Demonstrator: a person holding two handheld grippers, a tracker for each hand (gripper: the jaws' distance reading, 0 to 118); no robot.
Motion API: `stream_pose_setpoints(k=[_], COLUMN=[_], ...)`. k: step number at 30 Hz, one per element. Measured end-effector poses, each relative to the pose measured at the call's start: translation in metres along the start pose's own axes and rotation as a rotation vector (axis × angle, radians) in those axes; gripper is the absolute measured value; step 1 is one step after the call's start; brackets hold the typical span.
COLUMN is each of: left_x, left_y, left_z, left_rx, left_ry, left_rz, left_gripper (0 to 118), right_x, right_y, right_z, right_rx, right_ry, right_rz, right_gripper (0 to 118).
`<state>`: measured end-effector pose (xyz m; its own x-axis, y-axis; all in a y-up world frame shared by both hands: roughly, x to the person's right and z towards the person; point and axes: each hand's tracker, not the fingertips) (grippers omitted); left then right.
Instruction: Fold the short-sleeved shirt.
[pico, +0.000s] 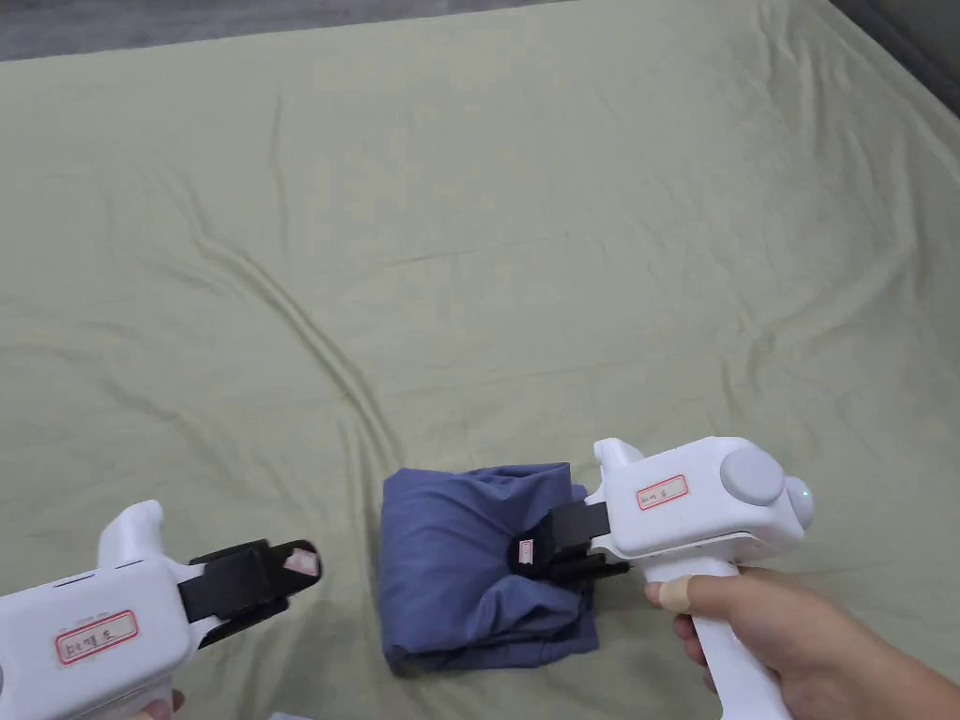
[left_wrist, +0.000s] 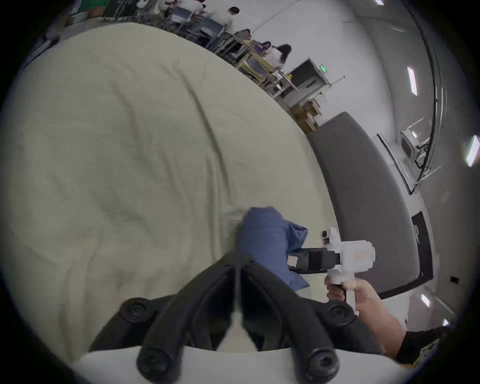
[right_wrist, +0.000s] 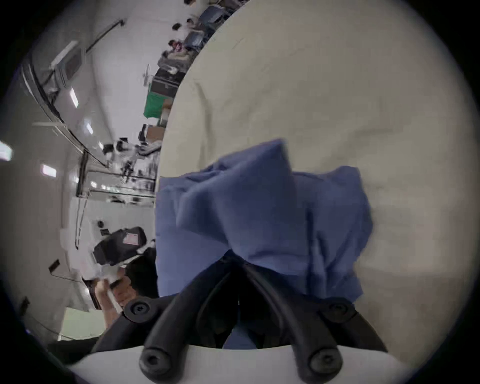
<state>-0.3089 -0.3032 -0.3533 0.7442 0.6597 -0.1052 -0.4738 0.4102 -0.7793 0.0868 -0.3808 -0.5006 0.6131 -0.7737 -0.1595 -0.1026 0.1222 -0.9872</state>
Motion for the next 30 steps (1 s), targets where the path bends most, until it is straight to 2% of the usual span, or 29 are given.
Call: stream_pose_setpoints(k=[1,2,3,4,6,8,11,13,15,16,17,18,19,21,22,24,28,30], left_x=[0.004,0.006,0.008,0.009,0.011,0.013,0.004,0.008,0.007,0.004,0.002,0.000,-0.003,-0.009,-0.009,-0.010,-0.018,-0.017], left_y=[-0.003,-0.005,-0.007,-0.010,-0.010,-0.012,-0.012,-0.012,-0.012,-0.012,-0.012,-0.011,-0.012,-0.016,-0.018,-0.020,-0.017,-0.012], left_z=[-0.007,-0.019,-0.031,-0.040,-0.061,-0.080,-0.107,-0.112,-0.120,-0.121,-0.119,-0.116,-0.113,-0.109,-0.104,-0.096,-0.077,-0.058], left_rx=[-0.009,-0.035,-0.061,-0.065,-0.095,-0.120,-0.181,-0.174,-0.216,-0.208,-0.206,-0.200,-0.178,-0.204,-0.181,-0.175,-0.143,-0.089], left_ry=[-0.025,-0.045,-0.065,-0.086,-0.112,-0.065,-0.074,-0.168,-0.421,-0.413,-0.411,-0.370,-0.301,-0.345,-0.337,-0.320,-0.340,-0.383], left_rz=[0.001,0.003,0.003,0.006,-0.003,-0.021,0.002,0.017,0.146,0.172,0.173,0.153,0.111,0.194,0.179,0.177,0.283,0.309], left_gripper=[20,71,102,113,114,114,114,113,113,110,85,46,45,45,45,45,45,45], right_x=[-0.001,-0.003,-0.003,-0.009,-0.002,0.005,0.013,0.016,0.022,0.023,0.027,0.032,0.036,0.043,0.043,0.037,0.001,-0.019], right_y=[-0.001,-0.003,-0.004,-0.006,-0.007,-0.007,-0.009,-0.010,-0.012,-0.014,-0.015,-0.016,-0.017,-0.021,-0.025,-0.030,-0.038,-0.043], right_z=[0.003,0.005,0.006,0.005,0.009,0.008,0.011,0.012,0.015,0.016,0.018,0.020,0.022,0.025,0.026,0.027,0.043,0.059], right_rx=[0.009,0.018,0.010,0.008,0.013,0.016,0.017,0.018,0.025,0.028,0.031,0.039,0.047,0.050,0.061,0.064,0.127,0.169], right_ry=[-0.019,-0.034,-0.058,-0.068,-0.040,-0.015,0.006,0.012,0.026,0.023,0.029,0.041,0.051,0.086,0.099,0.087,0.016,0.072], right_rz=[0.013,0.072,0.115,0.127,0.084,0.051,0.040,0.039,0.027,0.026,0.021,0.006,-0.013,-0.047,-0.046,-0.021,0.147,0.186], right_gripper=[4,4,4,4,4,4,4,4,4,4,4,4,4,4,4,4,4,4])
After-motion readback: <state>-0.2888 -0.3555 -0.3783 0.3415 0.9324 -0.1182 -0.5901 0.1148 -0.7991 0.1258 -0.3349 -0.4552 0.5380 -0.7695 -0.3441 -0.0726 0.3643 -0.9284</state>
